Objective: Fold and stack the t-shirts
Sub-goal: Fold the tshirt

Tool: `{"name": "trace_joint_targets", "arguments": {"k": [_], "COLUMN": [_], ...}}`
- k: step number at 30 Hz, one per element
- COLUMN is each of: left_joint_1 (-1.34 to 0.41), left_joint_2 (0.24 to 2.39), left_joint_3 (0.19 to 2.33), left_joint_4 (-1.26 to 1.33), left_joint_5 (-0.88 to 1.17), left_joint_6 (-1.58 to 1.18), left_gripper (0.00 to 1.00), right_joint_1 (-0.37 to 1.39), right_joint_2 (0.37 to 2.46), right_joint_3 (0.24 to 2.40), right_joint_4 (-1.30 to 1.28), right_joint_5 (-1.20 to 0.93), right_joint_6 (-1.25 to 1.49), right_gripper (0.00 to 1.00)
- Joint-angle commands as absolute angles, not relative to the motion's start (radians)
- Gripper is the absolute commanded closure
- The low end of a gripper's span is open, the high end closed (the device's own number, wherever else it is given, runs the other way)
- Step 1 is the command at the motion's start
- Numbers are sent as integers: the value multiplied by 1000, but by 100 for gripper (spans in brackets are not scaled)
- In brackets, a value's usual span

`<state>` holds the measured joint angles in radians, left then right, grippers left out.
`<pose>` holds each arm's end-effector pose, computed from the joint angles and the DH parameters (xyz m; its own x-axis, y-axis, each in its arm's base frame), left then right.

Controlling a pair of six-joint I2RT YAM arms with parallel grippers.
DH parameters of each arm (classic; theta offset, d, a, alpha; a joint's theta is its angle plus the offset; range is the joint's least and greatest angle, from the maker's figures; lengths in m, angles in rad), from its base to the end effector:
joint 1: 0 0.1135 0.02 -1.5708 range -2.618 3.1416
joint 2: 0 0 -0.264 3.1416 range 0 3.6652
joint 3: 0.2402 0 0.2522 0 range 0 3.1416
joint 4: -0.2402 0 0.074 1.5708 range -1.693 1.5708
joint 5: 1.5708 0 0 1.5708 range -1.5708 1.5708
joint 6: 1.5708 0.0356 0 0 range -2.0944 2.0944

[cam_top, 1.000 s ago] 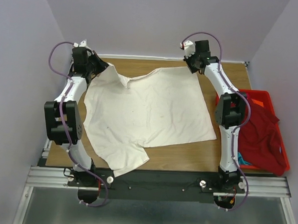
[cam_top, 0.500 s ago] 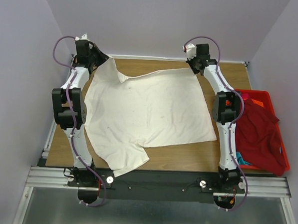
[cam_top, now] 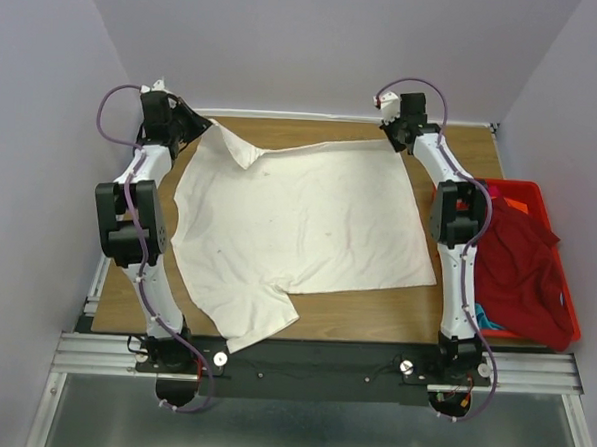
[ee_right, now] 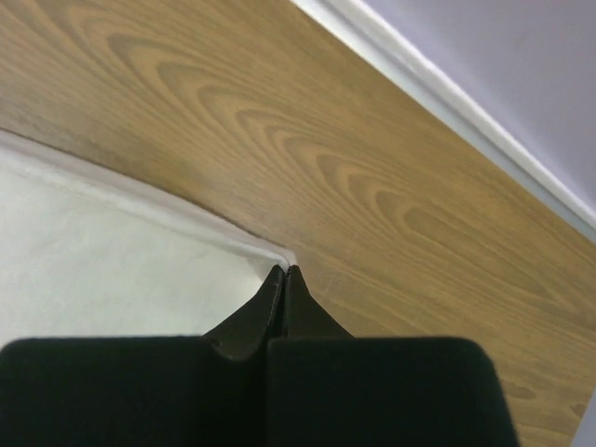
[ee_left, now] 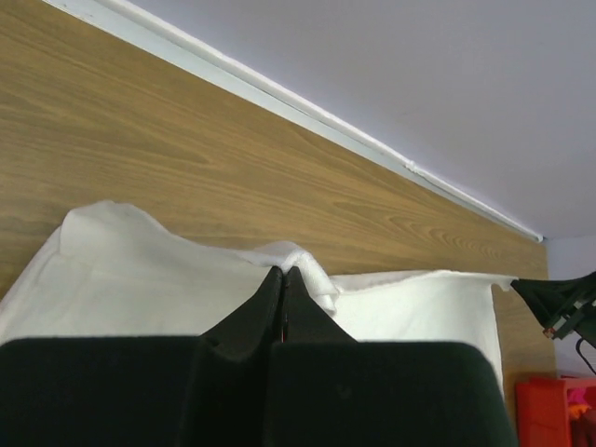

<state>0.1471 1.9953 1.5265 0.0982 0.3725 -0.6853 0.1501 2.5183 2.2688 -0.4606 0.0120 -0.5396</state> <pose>0.4710 0.0567 0.2581 -0.4034 -0.6557 -0.6382 -0.0726 0.7182 -0.6920 0.5633 0.0848 0.1938 -0.4808 -0.5923 -0.6465 -0.4517 0.7993 -0.3963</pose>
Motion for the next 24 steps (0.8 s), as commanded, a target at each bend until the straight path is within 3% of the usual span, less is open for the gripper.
{"name": "trace_joint_targets", "arguments": {"k": [1, 24], "left_joint_1": [158, 167], "left_joint_2": [1919, 1816], "left_joint_3": [1497, 1442], "left_joint_4": [153, 123], "left_joint_5": [433, 423], "left_joint_6": [-678, -650], "left_gripper": [100, 100], "right_joint_1": [146, 143], "right_joint_2": [2459, 2359], "right_joint_3": [2224, 2102], "right_joint_4": [-436, -419], "right_joint_5": [6, -31], "right_joint_6": [-534, -549], "right_gripper": [99, 99]}}
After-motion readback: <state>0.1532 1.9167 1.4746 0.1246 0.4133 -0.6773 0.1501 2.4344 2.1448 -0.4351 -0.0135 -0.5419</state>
